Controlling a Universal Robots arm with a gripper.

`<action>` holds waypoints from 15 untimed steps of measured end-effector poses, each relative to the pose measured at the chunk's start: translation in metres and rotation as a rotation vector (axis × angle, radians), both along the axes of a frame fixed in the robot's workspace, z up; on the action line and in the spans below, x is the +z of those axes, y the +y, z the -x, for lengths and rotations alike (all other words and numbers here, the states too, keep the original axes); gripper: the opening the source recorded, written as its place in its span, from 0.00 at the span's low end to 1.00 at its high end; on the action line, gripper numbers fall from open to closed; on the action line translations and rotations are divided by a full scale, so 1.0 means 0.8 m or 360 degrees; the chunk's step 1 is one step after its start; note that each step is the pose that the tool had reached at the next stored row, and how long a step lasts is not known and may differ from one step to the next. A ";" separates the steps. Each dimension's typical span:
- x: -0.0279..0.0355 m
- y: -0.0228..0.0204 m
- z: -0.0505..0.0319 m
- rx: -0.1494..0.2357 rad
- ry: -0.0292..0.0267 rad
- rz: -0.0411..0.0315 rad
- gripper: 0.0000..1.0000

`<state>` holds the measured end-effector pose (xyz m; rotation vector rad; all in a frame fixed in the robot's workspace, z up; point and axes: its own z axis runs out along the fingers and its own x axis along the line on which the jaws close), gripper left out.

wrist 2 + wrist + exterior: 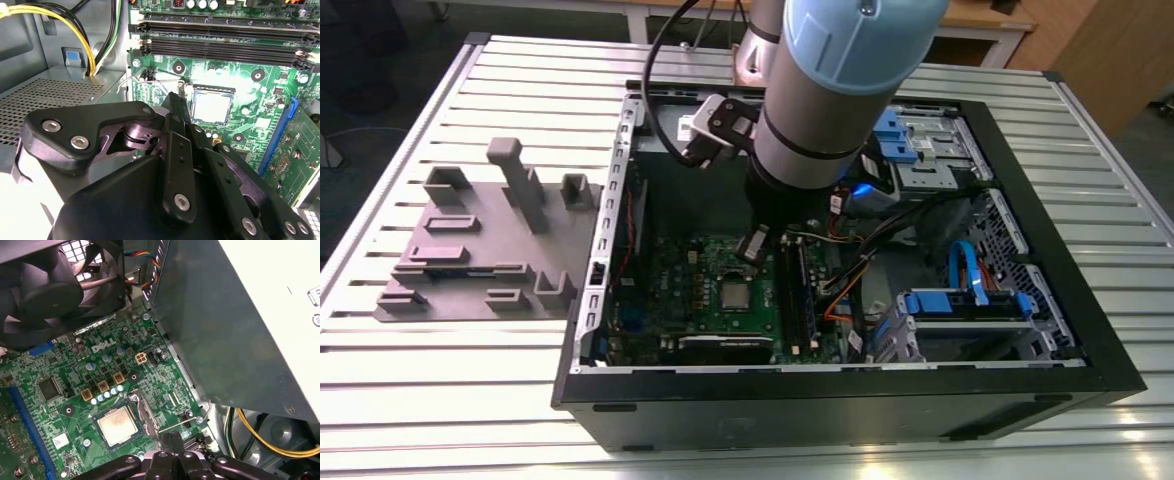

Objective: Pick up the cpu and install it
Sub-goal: 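Close the cpu cover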

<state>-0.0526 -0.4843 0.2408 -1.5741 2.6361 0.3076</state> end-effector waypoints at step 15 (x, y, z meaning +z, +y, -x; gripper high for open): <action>0.0000 0.0000 0.005 0.0002 0.00000 0.0000 0.10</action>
